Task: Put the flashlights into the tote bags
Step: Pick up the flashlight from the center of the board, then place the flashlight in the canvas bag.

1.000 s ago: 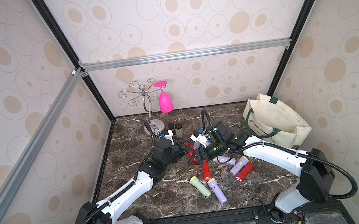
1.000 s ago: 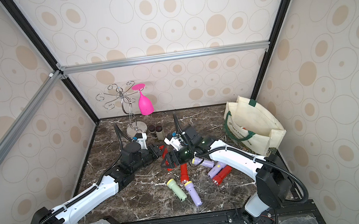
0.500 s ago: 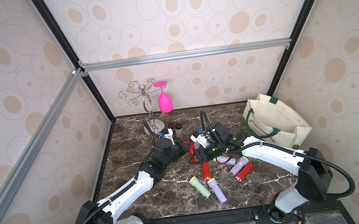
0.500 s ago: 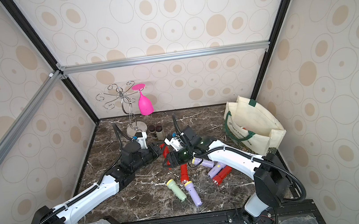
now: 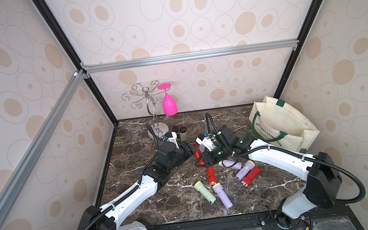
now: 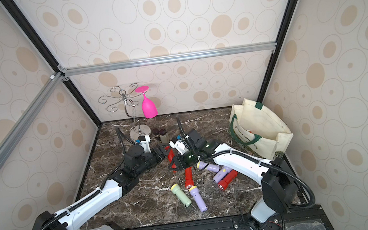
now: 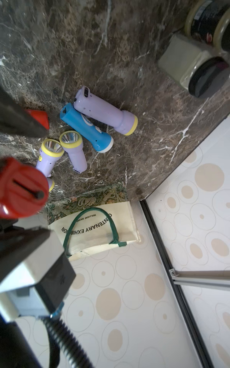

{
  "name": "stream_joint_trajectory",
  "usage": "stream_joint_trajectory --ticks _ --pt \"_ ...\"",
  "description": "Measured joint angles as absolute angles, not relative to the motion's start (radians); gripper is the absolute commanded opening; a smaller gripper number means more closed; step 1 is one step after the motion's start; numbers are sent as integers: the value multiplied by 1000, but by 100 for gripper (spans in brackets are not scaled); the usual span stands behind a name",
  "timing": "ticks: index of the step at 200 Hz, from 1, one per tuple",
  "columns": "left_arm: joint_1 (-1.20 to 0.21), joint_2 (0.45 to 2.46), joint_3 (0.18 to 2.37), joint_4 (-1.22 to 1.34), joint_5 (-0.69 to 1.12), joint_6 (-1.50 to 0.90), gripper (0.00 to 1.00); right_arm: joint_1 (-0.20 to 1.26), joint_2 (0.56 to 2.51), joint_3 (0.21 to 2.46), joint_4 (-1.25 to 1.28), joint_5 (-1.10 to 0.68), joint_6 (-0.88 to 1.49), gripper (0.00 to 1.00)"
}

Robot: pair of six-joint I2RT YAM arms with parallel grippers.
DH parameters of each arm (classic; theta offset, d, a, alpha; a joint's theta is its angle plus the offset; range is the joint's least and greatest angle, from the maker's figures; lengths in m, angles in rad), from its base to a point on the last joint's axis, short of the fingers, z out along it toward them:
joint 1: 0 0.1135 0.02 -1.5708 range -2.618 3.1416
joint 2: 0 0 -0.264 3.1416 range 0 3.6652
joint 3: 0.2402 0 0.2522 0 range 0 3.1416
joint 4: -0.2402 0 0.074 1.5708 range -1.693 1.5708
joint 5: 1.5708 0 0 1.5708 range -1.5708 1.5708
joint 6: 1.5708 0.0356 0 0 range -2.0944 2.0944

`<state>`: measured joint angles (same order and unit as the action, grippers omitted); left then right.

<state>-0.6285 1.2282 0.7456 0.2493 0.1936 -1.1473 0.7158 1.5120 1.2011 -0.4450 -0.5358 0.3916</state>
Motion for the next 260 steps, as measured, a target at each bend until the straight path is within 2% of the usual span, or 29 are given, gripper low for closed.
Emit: stream_joint_trajectory --ticks 53,110,178,260 --pt "-622 1152 746 224 181 -1123 100 610 1390 1225 -558 -465 346 0" --pt "-619 1090 763 45 155 -1014 100 378 1380 1451 -813 -363 223 0" --pt "-664 1124 805 -44 161 -928 100 31 1488 1712 -1013 -257 109 0" --pt "-737 1214 839 -47 162 -898 100 -196 1716 1871 -1082 -199 99 0"
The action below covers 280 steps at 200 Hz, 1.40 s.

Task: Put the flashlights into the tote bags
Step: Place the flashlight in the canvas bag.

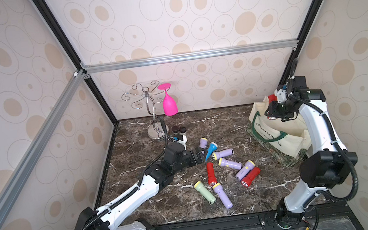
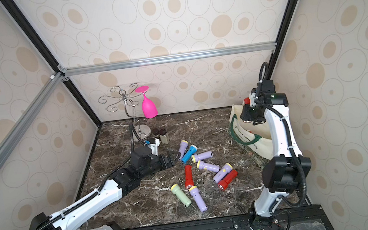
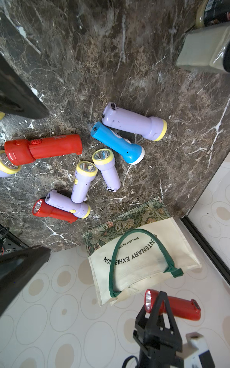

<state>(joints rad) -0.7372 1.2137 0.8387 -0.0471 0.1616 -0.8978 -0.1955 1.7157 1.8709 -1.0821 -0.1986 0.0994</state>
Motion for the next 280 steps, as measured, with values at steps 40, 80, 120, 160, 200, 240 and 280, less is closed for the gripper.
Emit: stream_joint_trajectory --ticks 40,80,120,160,200,240,280 --pt "-737 1213 852 -100 146 -862 99 -236 1809 1925 -1099 -166 91 0" --pt "-738 1209 851 -176 105 -852 99 -237 1867 1969 -1117 -142 76 0" --pt "-738 1182 839 -233 72 -855 99 -237 1891 1972 -1139 -136 65 22" --pt "-738 1166 804 -254 59 -875 100 -231 1895 2002 -1161 -126 64 55" --pt "-743 1166 789 -269 59 -891 100 -180 1884 2052 -1174 -96 57 75" --pt "-765 1151 727 -268 63 -928 99 -101 1860 2142 -1212 -44 60 79" --pt "-802 1151 678 -263 69 -978 94 36 1815 2203 -1258 35 63 80"
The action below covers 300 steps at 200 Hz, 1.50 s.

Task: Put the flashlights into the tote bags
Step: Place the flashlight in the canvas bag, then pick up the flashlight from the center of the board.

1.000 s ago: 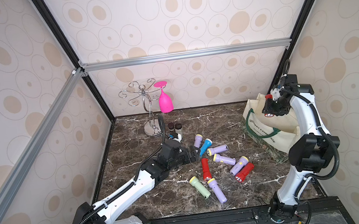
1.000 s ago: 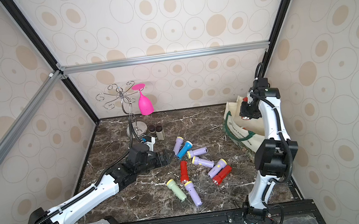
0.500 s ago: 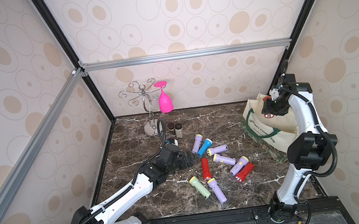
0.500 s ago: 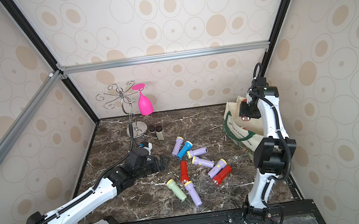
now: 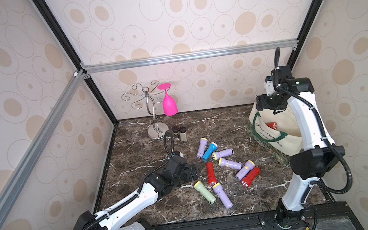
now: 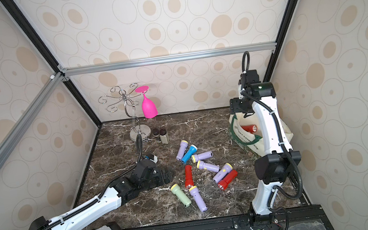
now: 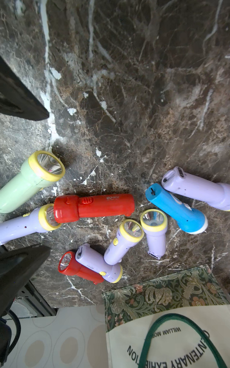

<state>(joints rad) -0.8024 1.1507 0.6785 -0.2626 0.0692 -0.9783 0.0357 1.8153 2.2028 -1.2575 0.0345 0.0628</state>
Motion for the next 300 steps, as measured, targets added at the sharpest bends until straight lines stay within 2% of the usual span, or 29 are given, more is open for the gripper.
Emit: stream_joint_trajectory --ticks 31,56,72,77,110,153,203,249,288,300 --pt "-862 1151 609 -233 79 -1048 87 218 1767 2222 -1287 82 70 81" --pt "-921 1164 586 -223 74 -1102 84 368 1717 2198 -1303 101 88 86" --pt "-959 1173 581 -204 62 -1145 83 453 1650 2107 -1278 95 103 89" --pt "-970 1174 577 -194 59 -1159 82 473 1625 2069 -1266 90 107 100" --pt "-1044 1193 553 -146 22 -1246 77 575 1465 1830 -1192 38 156 99" --pt "-1147 1256 548 -109 -54 -1366 70 626 1354 1644 -1127 -17 200 99" --pt "-1195 1371 567 -94 -114 -1445 60 627 1261 1533 -1102 -49 205 99" --pt "-1219 1498 678 -146 -148 -1471 54 628 1189 1465 -1084 -79 205 99" --pt "-1230 1549 746 -230 -163 -1476 52 627 1135 1423 -1080 -83 204 99" --pt "-1232 1555 756 -244 -166 -1477 55 627 1121 1412 -1079 -83 204 99"
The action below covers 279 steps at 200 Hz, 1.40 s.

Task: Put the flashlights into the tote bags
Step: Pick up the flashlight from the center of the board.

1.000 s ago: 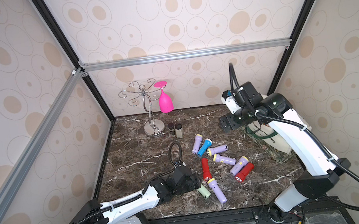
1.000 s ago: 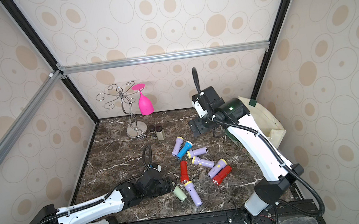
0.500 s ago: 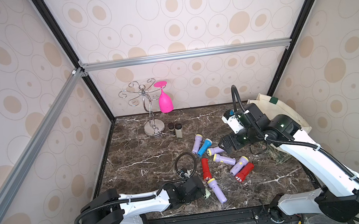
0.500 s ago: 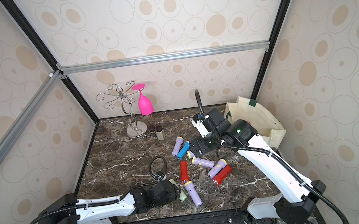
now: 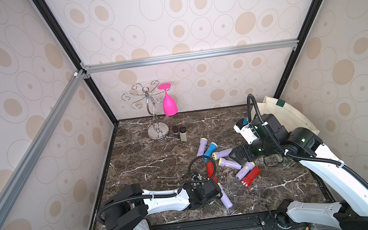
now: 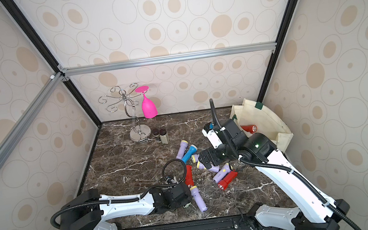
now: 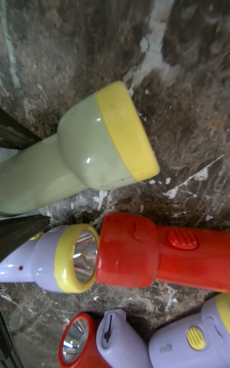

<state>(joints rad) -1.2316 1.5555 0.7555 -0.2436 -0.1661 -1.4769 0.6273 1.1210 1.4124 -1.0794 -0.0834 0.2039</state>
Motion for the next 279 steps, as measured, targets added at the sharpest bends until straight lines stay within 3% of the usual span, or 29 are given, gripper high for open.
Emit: stream_joint_trajectory --ticks 101,188,215,247,279 --pt "-1246 1586 803 -313 -195 -1488 61 627 1071 1375 -1080 -83 215 99" --pt "-1242 1578 782 -336 -210 -1409 26 628 1155 1385 -1080 -75 288 99" --pt "-1242 1556 752 -320 -215 -1384 20 627 1197 1406 -1077 -75 308 99" --pt "-1242 1512 692 -263 -237 -1367 0 627 1211 1406 -1074 -81 345 99" --pt "-1242 1456 635 -212 -277 -1327 0 627 1217 1404 -1057 -118 367 99"
